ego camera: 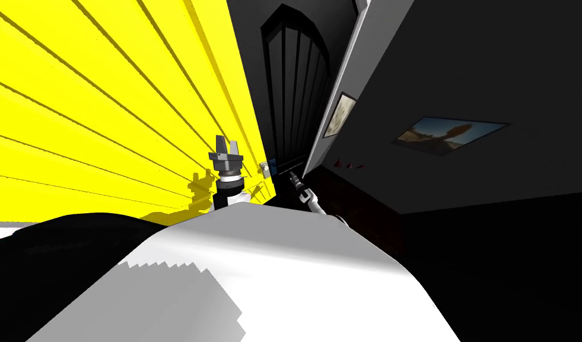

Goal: Pull the door open

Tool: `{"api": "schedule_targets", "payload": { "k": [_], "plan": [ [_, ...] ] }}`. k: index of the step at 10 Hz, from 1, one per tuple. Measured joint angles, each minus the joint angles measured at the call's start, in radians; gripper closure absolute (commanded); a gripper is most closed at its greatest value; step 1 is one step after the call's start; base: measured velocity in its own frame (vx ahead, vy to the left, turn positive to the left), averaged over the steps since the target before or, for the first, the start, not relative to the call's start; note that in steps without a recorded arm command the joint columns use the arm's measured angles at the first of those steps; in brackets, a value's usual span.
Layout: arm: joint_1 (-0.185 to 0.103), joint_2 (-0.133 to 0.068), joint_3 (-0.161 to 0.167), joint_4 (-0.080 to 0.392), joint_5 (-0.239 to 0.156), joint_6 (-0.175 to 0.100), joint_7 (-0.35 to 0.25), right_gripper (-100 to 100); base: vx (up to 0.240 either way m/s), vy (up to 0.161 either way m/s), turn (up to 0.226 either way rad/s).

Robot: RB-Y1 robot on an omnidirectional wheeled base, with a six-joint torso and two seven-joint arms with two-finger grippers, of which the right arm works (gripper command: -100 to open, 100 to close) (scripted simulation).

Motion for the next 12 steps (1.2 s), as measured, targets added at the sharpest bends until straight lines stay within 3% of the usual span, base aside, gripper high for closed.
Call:
{"api": "schedule_targets", "payload": {
  "k": [1,2,3,5,7,9,10,12],
  "plan": [
    [-0.005,0.0,-0.027,0.021,-0.014,-0.006,0.023,-100,-0.04,-0.021,0.178],
    [0.01,-0.018,-0.033,-0.014,-0.024,0.013,0.026,-100,-0.039,-0.014,0.22],
    [0.01,-0.025,-0.054,-0.01,-0.038,0.021,0.036,-100,-0.026,-0.008,0.062],
    [-0.001,-0.024,-0.086,0.019,-0.056,0.013,0.064,-100,-0.024,-0.006,0.156],
    [-0.031,-0.027,-0.142,0.083,-0.088,-0.008,0.102,-100,-0.019,-0.013,0.154],
    [-0.025,-0.042,-0.163,0.053,-0.107,0.021,0.112,-100,-0.021,-0.012,0.287],
    [-0.032,-0.04,-0.19,0.065,-0.124,0.028,0.132,-100,-0.019,-0.018,0.215],
    [-0.05,-0.039,-0.244,0.115,-0.155,0.011,0.179,-100,-0.009,-0.016,0.181]
  ]
}}
